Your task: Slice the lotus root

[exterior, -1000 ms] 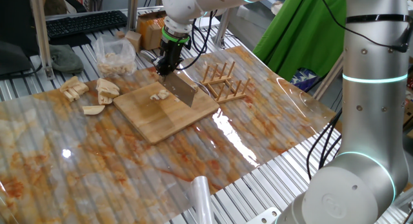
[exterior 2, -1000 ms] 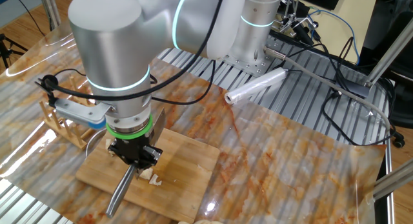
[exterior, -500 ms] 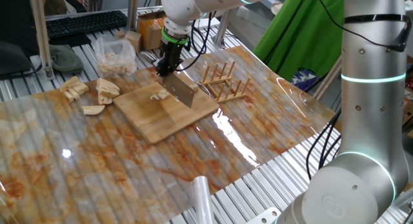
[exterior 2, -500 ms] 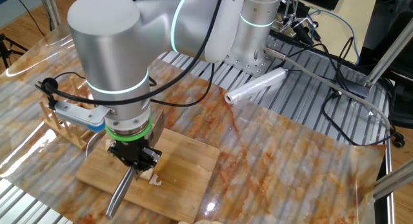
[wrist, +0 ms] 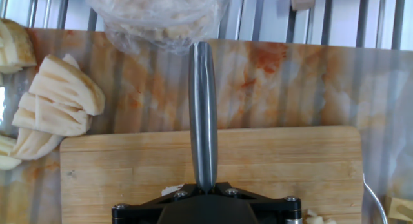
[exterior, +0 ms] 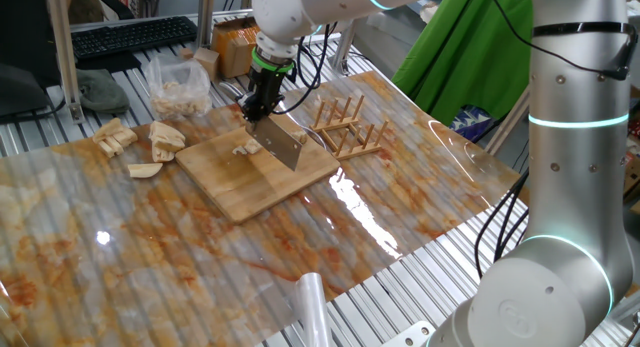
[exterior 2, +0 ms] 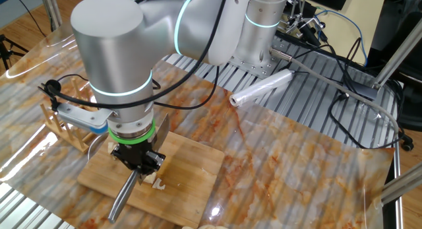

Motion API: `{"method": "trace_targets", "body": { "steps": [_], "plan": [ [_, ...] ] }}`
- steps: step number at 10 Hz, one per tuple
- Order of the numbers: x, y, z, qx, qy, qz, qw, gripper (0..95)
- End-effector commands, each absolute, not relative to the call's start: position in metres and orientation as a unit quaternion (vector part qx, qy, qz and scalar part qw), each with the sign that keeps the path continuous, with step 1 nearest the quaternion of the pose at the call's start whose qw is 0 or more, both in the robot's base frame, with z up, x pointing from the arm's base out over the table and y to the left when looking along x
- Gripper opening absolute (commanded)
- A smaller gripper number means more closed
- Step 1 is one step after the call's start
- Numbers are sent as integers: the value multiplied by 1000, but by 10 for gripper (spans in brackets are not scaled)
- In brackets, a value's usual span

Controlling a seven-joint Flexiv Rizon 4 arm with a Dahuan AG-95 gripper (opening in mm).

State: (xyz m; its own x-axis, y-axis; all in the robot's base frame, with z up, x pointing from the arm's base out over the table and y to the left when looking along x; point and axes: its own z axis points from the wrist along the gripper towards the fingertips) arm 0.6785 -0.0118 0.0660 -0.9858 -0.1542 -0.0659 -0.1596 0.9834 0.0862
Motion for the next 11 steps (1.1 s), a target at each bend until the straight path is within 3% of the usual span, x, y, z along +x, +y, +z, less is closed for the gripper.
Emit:
{"method": "trace_targets", "body": {
  "steps": [1,11],
  "plan": [
    [679,-12,67,-77,996,46,30,0],
    [671,-3,57,-77,996,39,34,0]
  ]
}}
